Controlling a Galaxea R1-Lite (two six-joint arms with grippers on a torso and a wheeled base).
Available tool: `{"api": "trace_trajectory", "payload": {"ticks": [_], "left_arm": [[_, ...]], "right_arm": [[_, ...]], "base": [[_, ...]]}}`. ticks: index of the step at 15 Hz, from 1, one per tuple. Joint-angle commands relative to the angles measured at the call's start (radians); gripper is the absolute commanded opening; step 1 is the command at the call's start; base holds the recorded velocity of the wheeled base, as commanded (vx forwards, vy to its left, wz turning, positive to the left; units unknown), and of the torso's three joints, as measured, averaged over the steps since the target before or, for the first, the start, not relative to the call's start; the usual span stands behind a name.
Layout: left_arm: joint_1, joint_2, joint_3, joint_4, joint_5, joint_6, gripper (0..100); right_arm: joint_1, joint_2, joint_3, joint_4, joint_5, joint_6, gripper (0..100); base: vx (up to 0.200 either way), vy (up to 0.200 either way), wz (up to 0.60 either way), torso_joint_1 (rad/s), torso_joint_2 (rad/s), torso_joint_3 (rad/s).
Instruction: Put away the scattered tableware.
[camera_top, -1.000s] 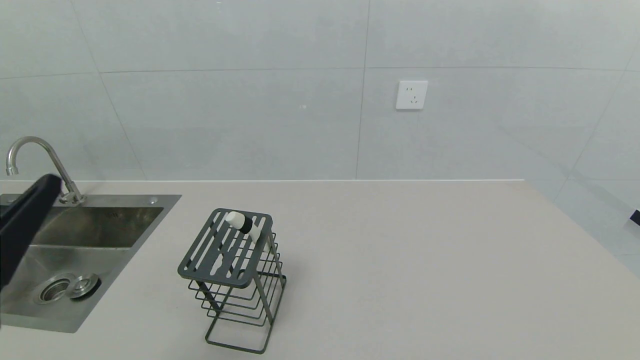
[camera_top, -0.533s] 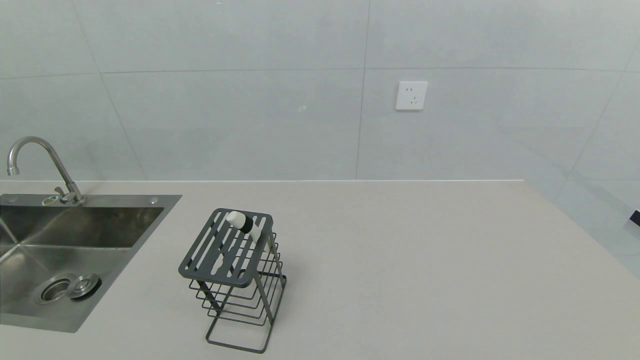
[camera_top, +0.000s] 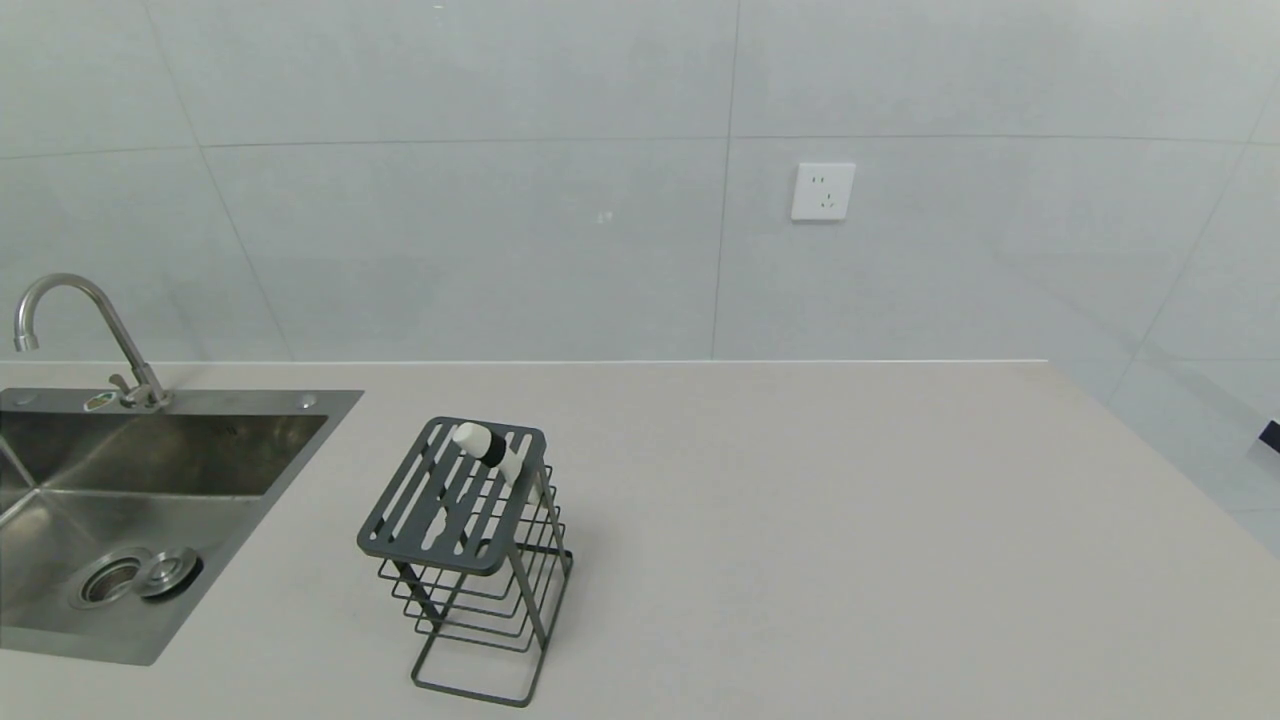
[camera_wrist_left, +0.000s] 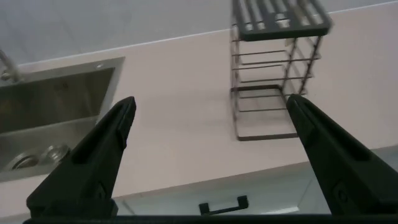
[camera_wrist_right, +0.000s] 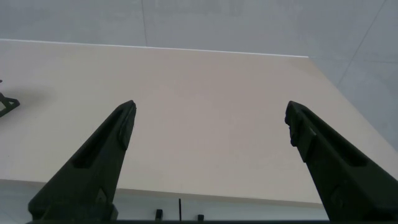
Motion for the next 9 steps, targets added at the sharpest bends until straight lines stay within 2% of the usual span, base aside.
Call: {"api": "trace_trajectory", "payload": {"ticks": [1,5,8,9], "left_arm": [[0.0,-0.009,0.003,0.0,0.0,0.002,100],[0.001,-0.009,0.003,0.001,-0.001,-0.004,100],[0.001,-0.009,0.003,0.004,0.004,-0.038,100],[0.001,-0.009,0.003,0.004,0.004,-0.039,100]], "right_arm": [[0.002,0.001,0.0,0.003,-0.009,0.007,100],[0.002,0.001,0.0,0.004,-0.009,0.031,100],[0.002,0.001,0.0,0.004,-0.007,0.031,100],[0.002,0.001,0.0,0.004,-0.007,0.031,100]], "base": [[0.0,0.0,0.0,0.0,0.0,0.0],[0.0,0.0,0.0,0.0,0.0,0.0],[0.0,0.0,0.0,0.0,0.0,0.0],[0.0,0.0,0.0,0.0,0.0,0.0]]}}
